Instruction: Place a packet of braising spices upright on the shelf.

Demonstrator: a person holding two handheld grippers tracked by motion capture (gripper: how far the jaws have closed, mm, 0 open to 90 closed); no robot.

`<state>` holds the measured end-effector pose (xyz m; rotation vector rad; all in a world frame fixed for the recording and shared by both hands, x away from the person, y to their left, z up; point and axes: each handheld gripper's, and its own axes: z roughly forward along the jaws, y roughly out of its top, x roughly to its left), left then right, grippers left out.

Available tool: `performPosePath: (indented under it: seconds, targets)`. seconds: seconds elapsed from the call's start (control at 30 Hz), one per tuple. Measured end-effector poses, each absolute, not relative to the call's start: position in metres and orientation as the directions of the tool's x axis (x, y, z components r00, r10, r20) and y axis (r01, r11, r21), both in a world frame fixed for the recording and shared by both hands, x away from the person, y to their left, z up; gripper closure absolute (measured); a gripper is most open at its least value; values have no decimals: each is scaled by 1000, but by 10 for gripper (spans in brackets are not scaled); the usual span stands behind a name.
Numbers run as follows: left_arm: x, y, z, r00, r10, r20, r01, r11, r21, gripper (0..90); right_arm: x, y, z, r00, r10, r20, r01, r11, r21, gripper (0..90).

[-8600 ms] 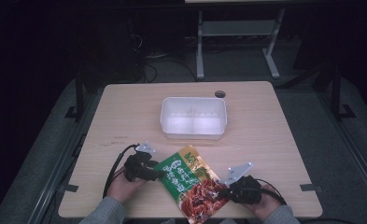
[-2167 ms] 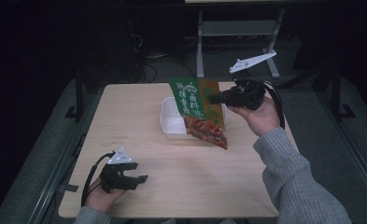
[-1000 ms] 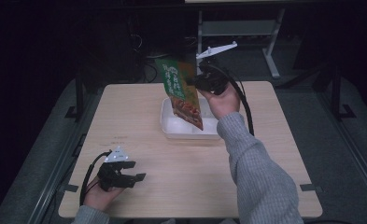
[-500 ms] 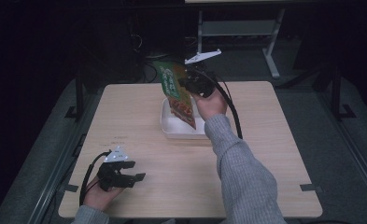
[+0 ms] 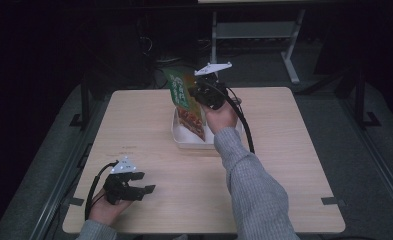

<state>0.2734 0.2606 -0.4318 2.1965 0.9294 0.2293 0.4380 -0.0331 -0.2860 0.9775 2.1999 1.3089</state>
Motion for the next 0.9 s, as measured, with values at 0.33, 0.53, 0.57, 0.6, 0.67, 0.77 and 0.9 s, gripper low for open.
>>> performPosePath:
  seconds: [0.33,0.53,0.57,0.6,0.67,0.77,0.9]
  targets:
    - [273,260,-432,726,679,-112,552,-477,685,338,438,-33,-304,-670,742,-14,326,312,892,900]
    - [273,259,-432,725,679,-114,551,-474,687,337,437,-34,-307,-676,736,-21,308,308,900,900]
    - [273,259,-431,727,678,-112,550,-477,686,338,436,-35,-307,-678,734,-26,304,313,900,900]
    - [273,259,-431,727,678,-112,550,-477,686,338,436,-35,-307,-678,734,-26,304,313,900,900]
    - [273,259,-431,727,677,-112,549,-477,686,338,437,-35,-308,-684,729,-32,302,323,897,899]
    - [273,259,-431,727,678,-114,550,-474,687,338,438,-35,-309,-687,726,-32,313,336,888,899]
    - [273,259,-431,726,678,-115,551,-473,687,337,438,-35,-308,-687,726,-33,323,345,881,898]
